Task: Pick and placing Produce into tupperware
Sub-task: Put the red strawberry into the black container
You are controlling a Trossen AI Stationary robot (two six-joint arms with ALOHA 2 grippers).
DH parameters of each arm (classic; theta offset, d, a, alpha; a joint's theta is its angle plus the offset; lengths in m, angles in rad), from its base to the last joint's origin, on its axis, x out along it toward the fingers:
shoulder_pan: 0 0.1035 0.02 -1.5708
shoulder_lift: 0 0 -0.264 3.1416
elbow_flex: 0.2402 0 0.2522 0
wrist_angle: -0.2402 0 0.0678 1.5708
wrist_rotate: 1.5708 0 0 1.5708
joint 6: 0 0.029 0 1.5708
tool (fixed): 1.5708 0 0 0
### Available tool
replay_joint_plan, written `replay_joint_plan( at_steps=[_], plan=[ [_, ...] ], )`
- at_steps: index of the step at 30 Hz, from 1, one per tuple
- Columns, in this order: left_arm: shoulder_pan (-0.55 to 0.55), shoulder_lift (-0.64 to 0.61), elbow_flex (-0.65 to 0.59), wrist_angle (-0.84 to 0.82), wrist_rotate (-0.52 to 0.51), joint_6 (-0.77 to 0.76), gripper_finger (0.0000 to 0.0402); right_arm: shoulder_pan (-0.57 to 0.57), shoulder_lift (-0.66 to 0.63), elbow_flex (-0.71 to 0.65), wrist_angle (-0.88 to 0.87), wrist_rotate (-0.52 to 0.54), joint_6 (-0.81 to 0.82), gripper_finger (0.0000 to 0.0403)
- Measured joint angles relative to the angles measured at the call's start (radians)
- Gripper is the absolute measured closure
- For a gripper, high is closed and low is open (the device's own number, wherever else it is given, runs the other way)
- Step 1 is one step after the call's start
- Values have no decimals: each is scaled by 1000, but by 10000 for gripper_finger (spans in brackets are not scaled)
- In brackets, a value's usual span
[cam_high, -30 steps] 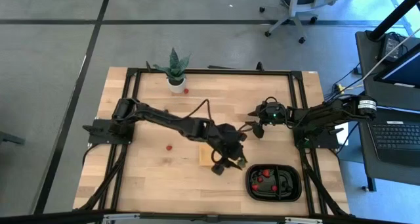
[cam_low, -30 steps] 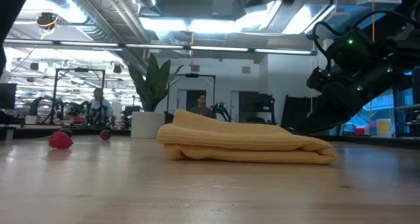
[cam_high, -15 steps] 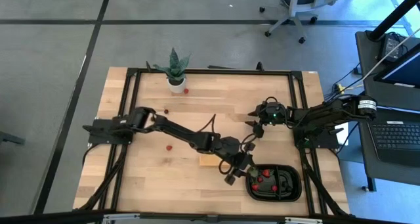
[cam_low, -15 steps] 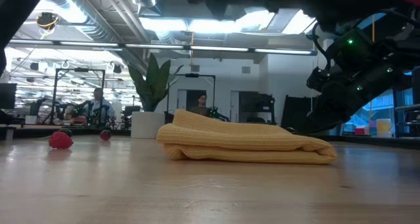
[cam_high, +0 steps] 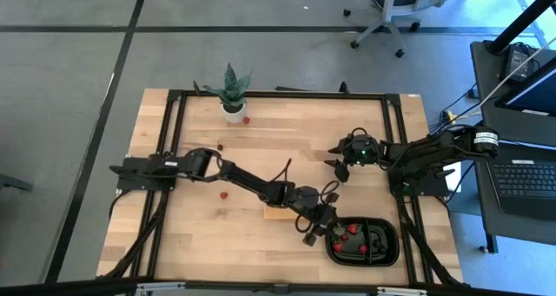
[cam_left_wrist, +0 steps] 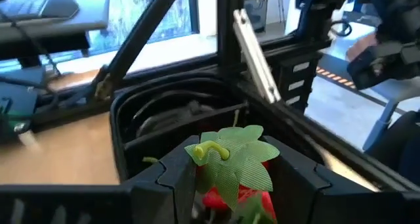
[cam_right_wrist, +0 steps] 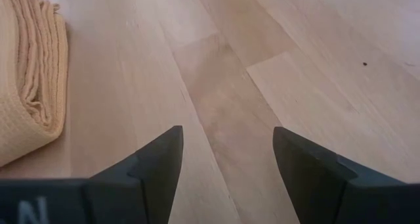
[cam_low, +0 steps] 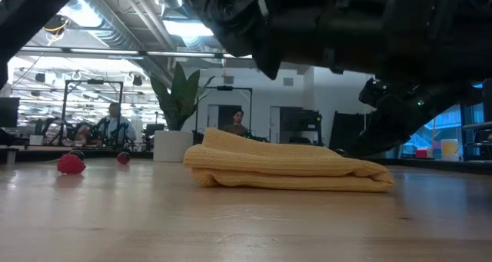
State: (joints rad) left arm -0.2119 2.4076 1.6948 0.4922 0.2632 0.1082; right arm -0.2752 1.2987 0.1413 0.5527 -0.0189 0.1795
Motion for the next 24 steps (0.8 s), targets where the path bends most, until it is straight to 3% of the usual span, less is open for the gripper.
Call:
replay_joint_plan(
  at_steps=[12,24],
  plan=[
    [2,5,203,-402,-39,18,257,0,0,0,4,0,0,166],
    [-11,12,241,-441,-44,-6,260,0,0,0,4,0,-4,166]
  ],
)
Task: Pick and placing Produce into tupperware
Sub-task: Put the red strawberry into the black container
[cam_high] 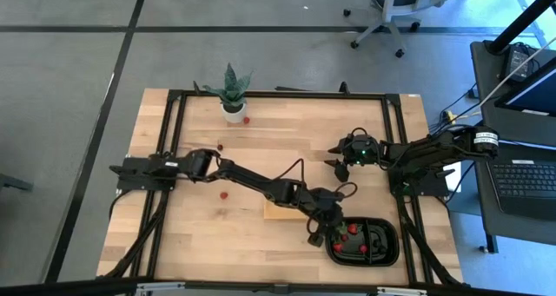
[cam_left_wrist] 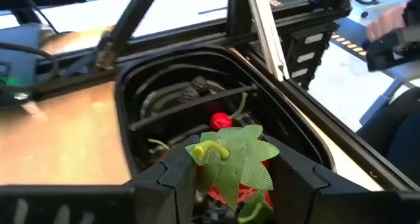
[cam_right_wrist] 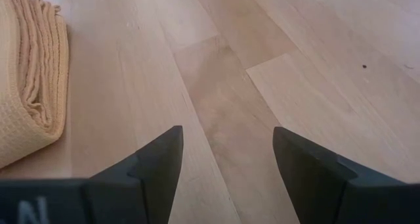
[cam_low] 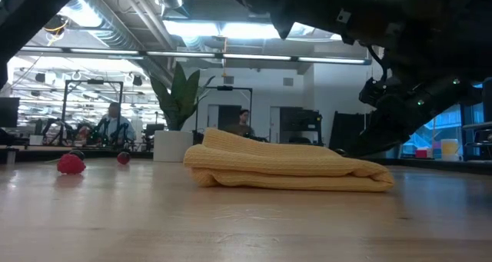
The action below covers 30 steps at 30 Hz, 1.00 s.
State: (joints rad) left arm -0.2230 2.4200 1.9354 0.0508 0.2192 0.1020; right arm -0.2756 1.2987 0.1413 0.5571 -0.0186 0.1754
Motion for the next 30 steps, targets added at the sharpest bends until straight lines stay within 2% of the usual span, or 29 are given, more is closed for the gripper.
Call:
replay_joint_plan(
  at_steps=[13,30],
  plan=[
    [-13,38,1,39,-3,-23,258,0,0,0,-1,0,3,166],
    [-13,51,-2,-3,-23,-15,258,0,0,0,-1,0,2,166]
  ],
)
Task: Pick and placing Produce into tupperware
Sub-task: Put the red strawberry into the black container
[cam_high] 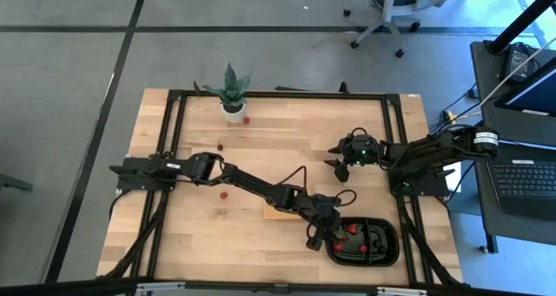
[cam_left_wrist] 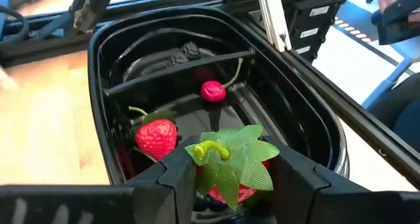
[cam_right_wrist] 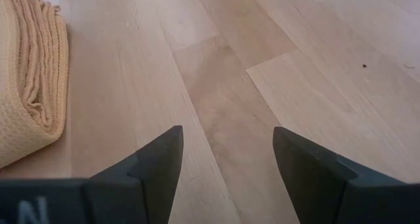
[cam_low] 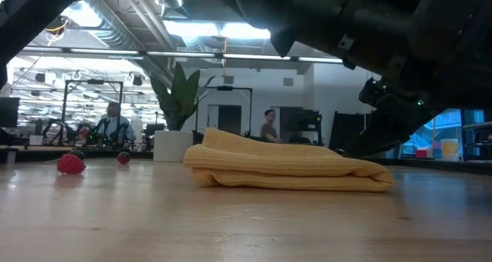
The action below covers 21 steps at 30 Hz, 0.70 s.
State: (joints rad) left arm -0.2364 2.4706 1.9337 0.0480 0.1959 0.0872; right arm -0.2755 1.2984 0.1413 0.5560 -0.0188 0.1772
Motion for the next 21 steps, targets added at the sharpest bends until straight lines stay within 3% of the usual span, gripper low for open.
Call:
replay_joint_plan(
  at_steps=[21],
  plan=[
    [-3,25,-16,26,1,-7,257,0,0,0,0,0,-5,166]
  ],
)
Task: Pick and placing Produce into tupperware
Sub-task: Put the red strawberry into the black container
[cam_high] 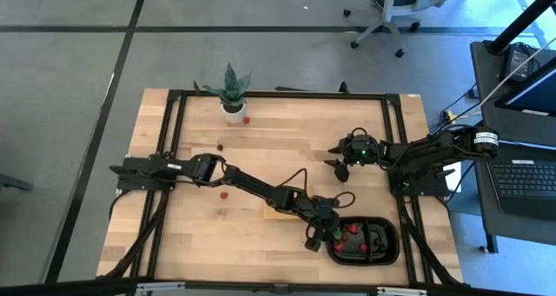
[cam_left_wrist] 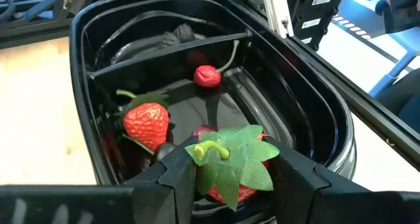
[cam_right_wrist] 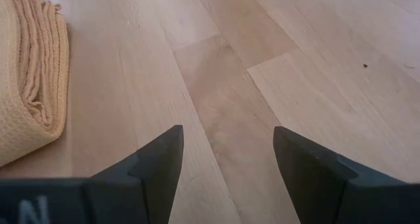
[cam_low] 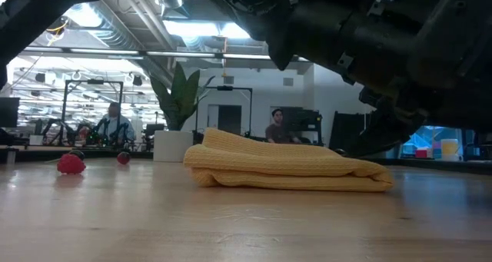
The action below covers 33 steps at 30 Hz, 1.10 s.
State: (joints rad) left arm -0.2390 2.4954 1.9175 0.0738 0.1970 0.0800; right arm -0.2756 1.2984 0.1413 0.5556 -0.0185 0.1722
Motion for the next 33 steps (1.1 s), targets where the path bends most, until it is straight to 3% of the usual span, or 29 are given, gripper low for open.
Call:
replay_joint_plan(
  at_steps=[33],
  plan=[
    [0,-2,0,40,1,1,257,0,0,0,0,0,2,166]
  ],
)
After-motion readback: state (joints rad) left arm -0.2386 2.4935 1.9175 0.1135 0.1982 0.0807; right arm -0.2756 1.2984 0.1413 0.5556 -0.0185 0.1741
